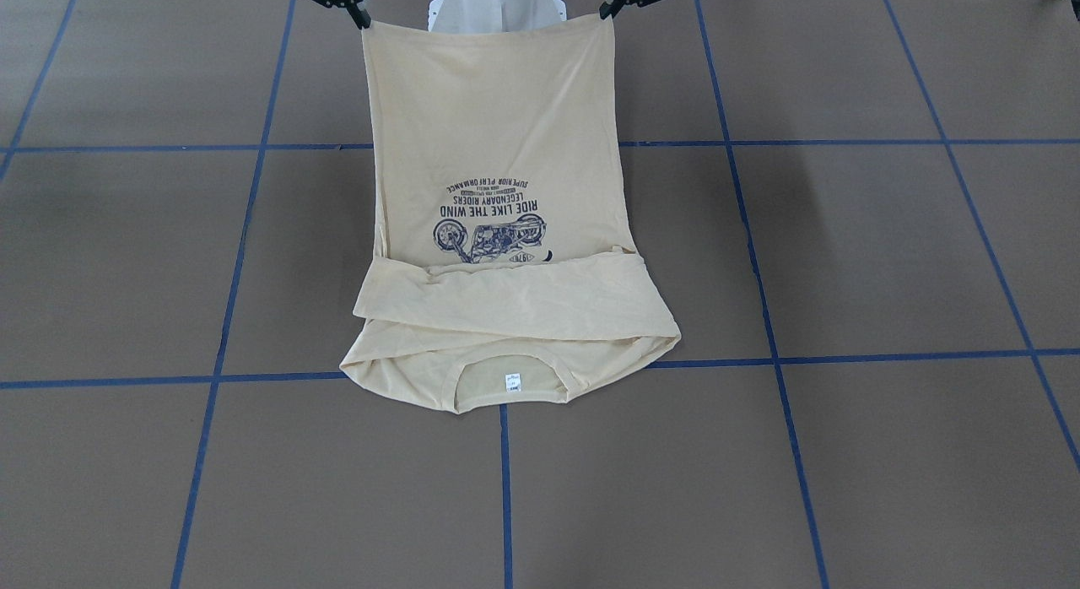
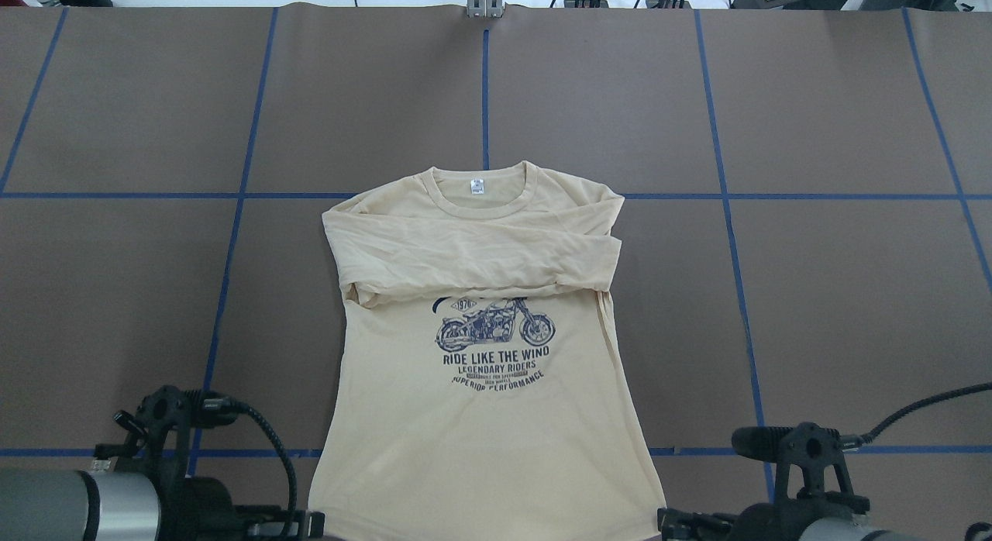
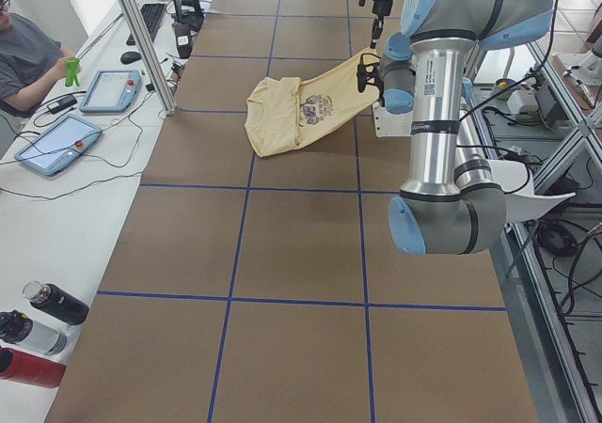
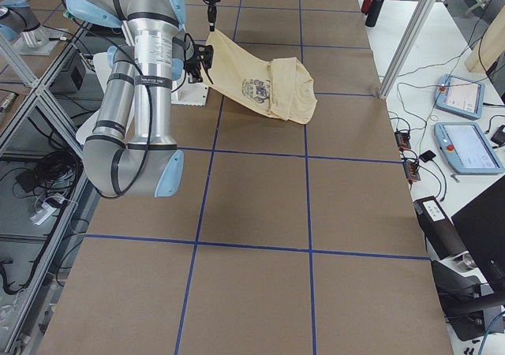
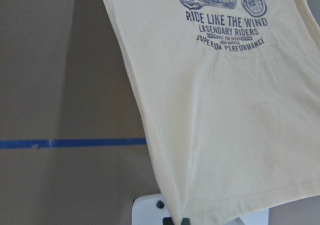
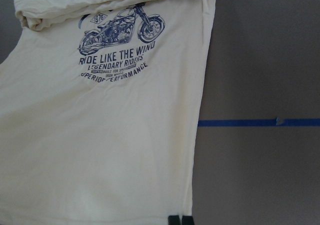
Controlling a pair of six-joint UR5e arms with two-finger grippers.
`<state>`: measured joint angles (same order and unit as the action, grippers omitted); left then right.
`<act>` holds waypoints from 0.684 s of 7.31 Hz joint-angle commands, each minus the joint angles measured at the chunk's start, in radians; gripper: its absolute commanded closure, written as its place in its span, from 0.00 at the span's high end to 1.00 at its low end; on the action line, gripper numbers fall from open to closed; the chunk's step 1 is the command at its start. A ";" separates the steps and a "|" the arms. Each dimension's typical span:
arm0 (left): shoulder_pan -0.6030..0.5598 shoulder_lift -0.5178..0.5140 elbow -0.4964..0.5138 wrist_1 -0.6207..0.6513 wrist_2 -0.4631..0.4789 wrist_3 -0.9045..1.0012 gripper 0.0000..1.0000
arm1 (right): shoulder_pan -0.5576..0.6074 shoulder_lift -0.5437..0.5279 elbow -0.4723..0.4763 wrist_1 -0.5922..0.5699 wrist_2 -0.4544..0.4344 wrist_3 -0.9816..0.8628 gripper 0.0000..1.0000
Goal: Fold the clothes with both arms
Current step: 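Lift the hem with both grippers and carry it toward the collar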
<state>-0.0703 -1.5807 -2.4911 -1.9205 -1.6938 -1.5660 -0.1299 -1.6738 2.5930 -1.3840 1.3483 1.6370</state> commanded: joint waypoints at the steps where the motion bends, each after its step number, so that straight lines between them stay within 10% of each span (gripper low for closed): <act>1: 0.034 -0.004 -0.051 0.037 0.000 -0.020 0.00 | 0.022 0.000 0.065 -0.062 -0.003 0.000 0.00; 5: -0.205 -0.174 0.205 0.051 0.008 -0.006 0.00 | 0.321 0.309 -0.302 -0.079 0.006 -0.005 0.00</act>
<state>-0.1836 -1.6927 -2.3844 -1.8708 -1.6867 -1.5771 0.0941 -1.4810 2.4286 -1.4622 1.3508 1.6346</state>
